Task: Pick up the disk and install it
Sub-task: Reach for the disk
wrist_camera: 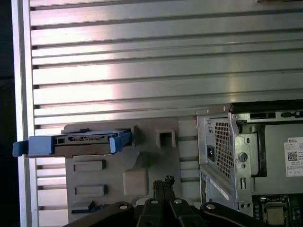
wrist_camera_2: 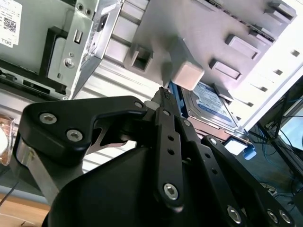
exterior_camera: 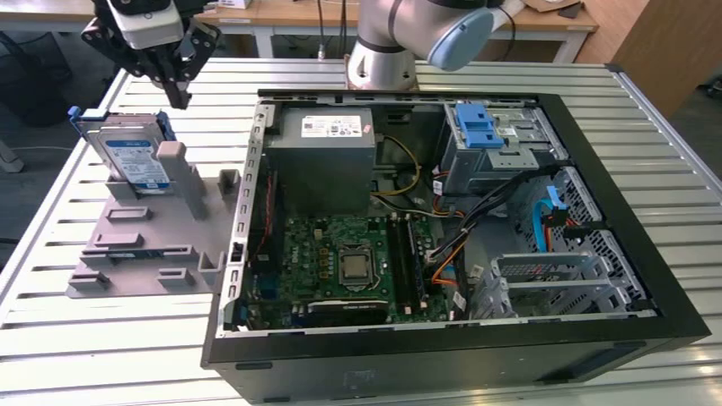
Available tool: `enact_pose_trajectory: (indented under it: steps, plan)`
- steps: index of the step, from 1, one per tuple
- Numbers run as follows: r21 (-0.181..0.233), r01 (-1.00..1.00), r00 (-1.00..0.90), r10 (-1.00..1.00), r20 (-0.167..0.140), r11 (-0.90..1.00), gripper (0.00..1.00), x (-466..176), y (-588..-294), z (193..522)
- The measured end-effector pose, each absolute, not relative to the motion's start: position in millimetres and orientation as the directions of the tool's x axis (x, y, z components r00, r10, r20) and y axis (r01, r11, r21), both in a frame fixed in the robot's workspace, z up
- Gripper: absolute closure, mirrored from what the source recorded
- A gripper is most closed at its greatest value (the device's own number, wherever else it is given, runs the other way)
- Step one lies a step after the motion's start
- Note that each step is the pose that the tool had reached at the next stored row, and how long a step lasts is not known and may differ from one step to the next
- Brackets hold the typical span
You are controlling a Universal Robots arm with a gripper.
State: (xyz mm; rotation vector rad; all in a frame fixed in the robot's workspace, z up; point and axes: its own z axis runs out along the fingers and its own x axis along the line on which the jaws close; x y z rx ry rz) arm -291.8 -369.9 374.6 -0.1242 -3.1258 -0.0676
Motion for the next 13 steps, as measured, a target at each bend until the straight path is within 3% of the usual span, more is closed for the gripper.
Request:
enact_pose_trajectory:
  steps: [13]
  plan:
    - [0.043, 0.08, -0.997, 0.079, 0.014, 0.996, 0.89, -313, -364, 373]
